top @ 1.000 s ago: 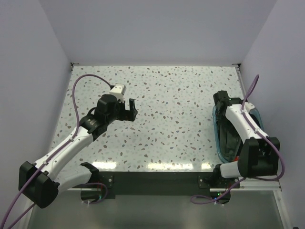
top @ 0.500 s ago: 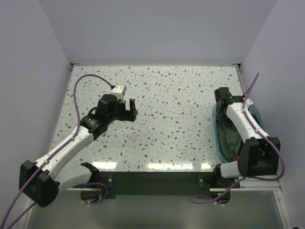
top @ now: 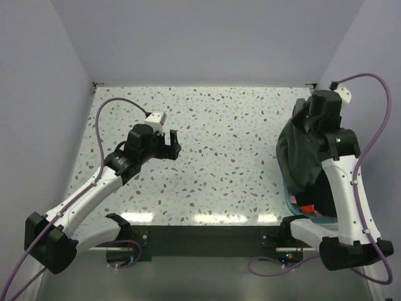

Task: Fold and stack the t-shirts
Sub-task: Grab the tshirt from the pile, then move the tshirt to the center of the board, then flatten the tshirt out

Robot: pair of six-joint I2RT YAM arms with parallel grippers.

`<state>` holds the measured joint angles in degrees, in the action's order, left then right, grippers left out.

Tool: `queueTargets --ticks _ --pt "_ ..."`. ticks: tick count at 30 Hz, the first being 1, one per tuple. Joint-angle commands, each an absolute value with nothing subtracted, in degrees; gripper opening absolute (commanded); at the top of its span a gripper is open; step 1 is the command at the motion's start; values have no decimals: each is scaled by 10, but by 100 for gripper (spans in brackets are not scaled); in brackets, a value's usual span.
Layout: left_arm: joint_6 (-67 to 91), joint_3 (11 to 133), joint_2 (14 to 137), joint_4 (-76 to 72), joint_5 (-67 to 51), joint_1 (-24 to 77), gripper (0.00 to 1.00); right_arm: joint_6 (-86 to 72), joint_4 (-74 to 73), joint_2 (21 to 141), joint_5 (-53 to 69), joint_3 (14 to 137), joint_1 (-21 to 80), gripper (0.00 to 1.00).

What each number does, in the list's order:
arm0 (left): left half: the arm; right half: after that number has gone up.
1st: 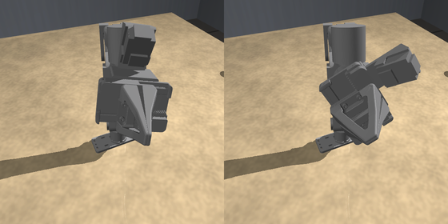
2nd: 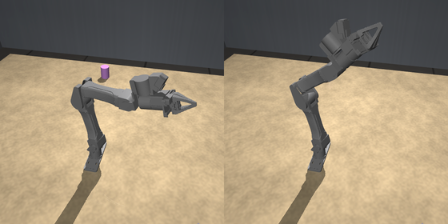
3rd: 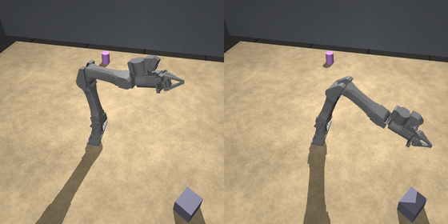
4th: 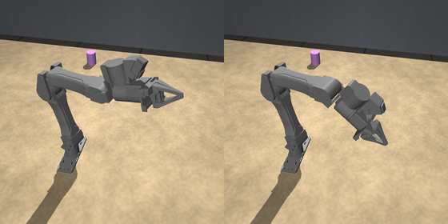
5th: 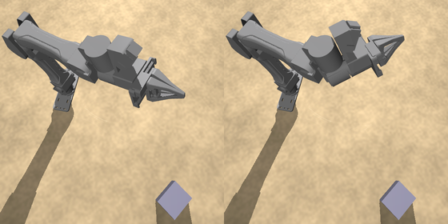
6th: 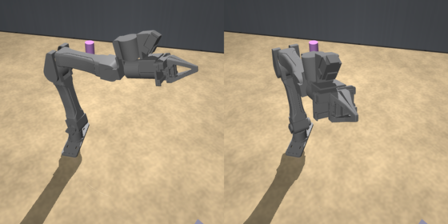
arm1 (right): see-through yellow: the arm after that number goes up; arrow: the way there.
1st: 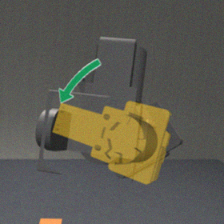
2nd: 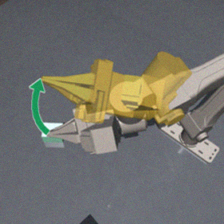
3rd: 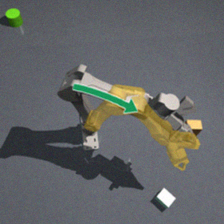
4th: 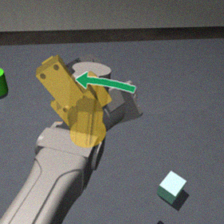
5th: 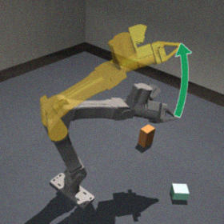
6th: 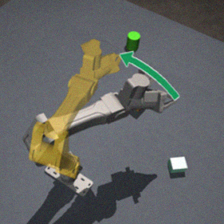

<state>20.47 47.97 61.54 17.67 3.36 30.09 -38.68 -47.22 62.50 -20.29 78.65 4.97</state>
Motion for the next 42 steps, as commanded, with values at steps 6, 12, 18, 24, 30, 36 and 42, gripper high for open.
queueTargets --ticks 6,12,18,24,30,36,42 --pt "221 525 575 173 55 301 93 -270 -382 775 -174 1056 304 0" --pt "238 551 549 187 89 301 94 -175 -375 890 -226 1293 460 0" --pt "237 584 530 211 139 301 96 -143 -370 940 -240 1378 496 0" --pt "251 589 539 221 151 301 97 -162 -348 891 -299 1190 436 3" --pt "300 563 563 245 170 301 96 -283 -332 859 -173 888 246 78" --pt "408 488 559 279 220 301 86 -288 -321 852 -155 767 231 82" --pt "508 418 549 328 236 301 71 -272 -305 895 -178 771 358 81"
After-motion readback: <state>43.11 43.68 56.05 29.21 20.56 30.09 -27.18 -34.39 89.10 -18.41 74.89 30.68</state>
